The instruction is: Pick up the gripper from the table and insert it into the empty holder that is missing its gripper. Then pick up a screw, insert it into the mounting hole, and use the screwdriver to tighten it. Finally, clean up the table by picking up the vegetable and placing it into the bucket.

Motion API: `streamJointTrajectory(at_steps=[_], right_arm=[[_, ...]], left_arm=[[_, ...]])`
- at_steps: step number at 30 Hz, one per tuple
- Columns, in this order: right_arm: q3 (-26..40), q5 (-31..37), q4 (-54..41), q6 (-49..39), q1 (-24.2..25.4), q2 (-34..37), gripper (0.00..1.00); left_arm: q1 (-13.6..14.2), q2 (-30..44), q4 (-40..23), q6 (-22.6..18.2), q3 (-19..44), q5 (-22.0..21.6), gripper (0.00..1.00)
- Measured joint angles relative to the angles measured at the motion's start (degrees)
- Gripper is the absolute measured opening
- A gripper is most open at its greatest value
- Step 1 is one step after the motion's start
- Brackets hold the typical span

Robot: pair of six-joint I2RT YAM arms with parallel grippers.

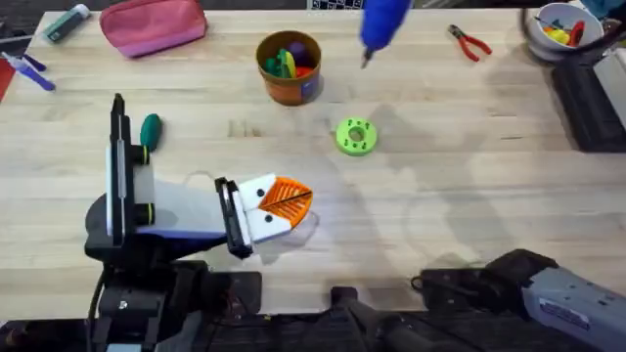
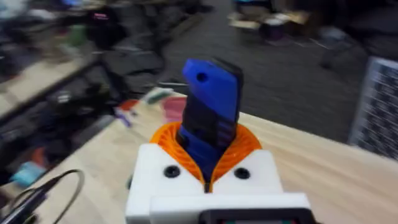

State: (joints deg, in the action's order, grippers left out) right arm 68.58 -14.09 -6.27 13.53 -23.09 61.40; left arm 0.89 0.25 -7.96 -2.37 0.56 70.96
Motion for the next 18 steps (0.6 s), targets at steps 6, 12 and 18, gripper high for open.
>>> streamJointTrajectory(at_steps=[6, 12, 18], right_arm=[[-5.78, -23.55, 17.09, 0.11, -0.17, 2.26, 0.023], [-5.80, -41.81, 25.89, -3.75, -5.85, 8.31, 0.023], [-6.03, -45.23, 31.73, -6.00, -11.44, 10.37, 0.023]], left_arm=[[0.00, 0.00, 0.00, 0.00, 0.00, 0.00, 0.020], [0.00, 0.00, 0.02, 0.00, 0.00, 0.00, 0.020], [0.00, 0.01, 0.00, 0.00, 0.00, 0.00, 0.020]])
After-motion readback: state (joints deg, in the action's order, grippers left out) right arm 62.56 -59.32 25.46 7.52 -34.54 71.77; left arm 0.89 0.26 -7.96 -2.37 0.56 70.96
